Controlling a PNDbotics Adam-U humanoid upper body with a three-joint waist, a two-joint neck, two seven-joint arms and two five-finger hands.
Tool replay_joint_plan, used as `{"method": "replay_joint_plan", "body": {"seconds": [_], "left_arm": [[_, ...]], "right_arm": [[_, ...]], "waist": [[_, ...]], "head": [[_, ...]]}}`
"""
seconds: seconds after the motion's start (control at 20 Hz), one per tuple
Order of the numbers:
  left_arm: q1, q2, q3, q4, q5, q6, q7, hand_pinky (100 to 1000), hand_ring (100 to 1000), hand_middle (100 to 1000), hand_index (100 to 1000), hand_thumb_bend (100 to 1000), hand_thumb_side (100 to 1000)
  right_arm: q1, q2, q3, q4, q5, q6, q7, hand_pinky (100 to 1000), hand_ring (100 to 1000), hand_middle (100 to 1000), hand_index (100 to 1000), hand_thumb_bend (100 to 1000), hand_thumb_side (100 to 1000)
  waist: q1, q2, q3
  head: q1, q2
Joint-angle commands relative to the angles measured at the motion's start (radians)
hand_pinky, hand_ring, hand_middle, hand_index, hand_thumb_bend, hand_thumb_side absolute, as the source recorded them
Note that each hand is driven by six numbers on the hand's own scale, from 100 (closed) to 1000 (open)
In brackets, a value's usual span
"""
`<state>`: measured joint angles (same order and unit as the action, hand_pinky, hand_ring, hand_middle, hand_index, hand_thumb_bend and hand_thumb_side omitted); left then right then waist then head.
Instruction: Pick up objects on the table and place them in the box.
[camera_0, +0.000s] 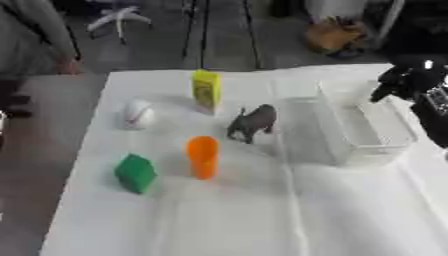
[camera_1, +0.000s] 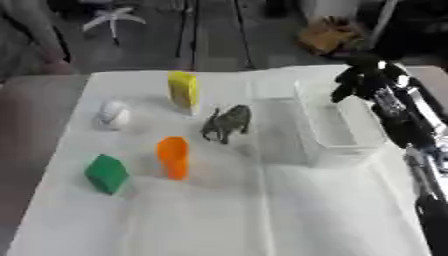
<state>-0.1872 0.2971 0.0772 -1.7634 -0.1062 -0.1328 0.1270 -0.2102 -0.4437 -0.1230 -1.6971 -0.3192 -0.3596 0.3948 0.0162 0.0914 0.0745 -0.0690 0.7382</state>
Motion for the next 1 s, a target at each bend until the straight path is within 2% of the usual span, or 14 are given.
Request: {"method": "replay_joint_plan", "body": {"seconds": [0.05, 1.0], "left_arm": [[-0.011, 0.024, 0.004, -0.015, -0.006, 0.000, -0.008, 616, 686, 736, 719, 571, 812], [-0.010, 0.024, 0.005, -0.014, -0.029, 0.012, -0.025, 616, 688, 737, 719, 595, 780]], "right_arm": [[-0.008, -0.012, -0.010, -0.015, 0.002, 0.002, 0.000, 580, 587, 631, 851, 100, 681], [-0.007, -0.012, -0.012, -0.026, -0.001, 0.005, 0.000, 581, 588, 632, 852, 100, 675]], "waist": [[0.001, -0.026, -0.001], [0.004, -0.024, -0.005]], "head": [[0.001, 0.004], [-0.002, 0.004]]}}
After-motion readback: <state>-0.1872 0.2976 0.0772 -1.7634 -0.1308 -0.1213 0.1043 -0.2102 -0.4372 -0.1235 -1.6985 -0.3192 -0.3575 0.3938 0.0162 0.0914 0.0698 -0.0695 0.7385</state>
